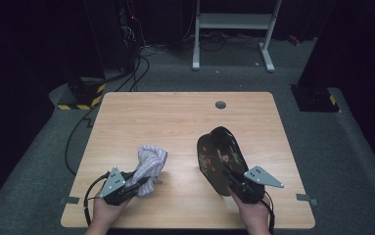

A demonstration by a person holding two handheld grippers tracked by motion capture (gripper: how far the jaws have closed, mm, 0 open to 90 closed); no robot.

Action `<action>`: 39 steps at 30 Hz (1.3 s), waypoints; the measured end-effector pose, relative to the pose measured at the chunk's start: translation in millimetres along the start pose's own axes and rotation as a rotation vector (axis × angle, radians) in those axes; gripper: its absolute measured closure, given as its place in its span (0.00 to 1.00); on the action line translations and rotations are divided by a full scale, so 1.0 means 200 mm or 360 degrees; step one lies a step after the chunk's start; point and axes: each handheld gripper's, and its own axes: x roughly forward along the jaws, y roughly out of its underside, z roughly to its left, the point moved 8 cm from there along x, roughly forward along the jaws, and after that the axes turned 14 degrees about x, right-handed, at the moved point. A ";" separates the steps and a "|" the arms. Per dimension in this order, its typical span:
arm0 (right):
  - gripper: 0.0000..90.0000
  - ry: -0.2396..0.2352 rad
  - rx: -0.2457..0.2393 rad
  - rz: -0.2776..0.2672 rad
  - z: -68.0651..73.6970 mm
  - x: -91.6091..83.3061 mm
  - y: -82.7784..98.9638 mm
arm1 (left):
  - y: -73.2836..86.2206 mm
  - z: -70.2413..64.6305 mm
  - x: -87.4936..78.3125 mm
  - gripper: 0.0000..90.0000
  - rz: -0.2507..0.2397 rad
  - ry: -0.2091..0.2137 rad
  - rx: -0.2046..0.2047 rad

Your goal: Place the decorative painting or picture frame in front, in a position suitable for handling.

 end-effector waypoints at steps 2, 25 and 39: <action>0.90 -0.0001 -0.0017 -0.0018 0.00 0.00 0.00 | -0.04 -0.01 -0.02 0.75 -0.0085 -0.0002 0.0007; 0.90 -0.0203 -0.0090 -0.0054 0.37 0.20 0.01 | -0.10 0.06 -0.13 0.75 -0.0287 -0.0175 0.0010; 0.90 -0.0289 -0.0111 -0.0066 0.48 0.38 0.09 | -0.10 0.05 -0.14 0.75 -0.0307 -0.0149 0.0020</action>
